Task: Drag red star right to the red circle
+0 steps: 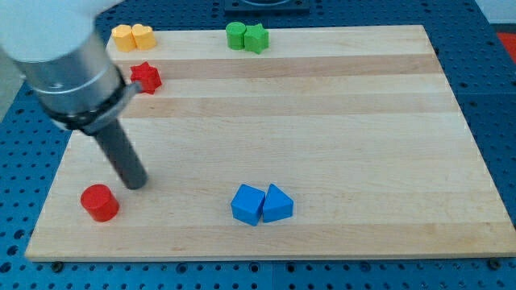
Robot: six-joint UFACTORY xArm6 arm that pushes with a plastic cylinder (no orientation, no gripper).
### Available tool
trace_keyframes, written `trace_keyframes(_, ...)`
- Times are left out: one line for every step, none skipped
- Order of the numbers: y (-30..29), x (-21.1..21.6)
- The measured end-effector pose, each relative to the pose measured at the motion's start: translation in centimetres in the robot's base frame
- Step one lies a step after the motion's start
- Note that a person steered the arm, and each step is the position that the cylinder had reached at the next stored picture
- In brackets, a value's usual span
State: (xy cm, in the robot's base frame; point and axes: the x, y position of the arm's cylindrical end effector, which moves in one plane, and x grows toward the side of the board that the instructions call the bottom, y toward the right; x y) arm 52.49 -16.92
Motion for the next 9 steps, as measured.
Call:
trace_keyframes(-0.3, 2.0)
trace_keyframes(-2.4, 2.6)
trace_keyframes(-4.5, 2.6)
trace_keyframes(-6.4, 2.6)
trace_keyframes(-6.1, 2.3)
trace_keyframes(0.6, -1.9)
trace_keyframes(6.5, -8.4)
trace_keyframes(9.3, -15.4)
trace_keyframes(8.8, -20.6)
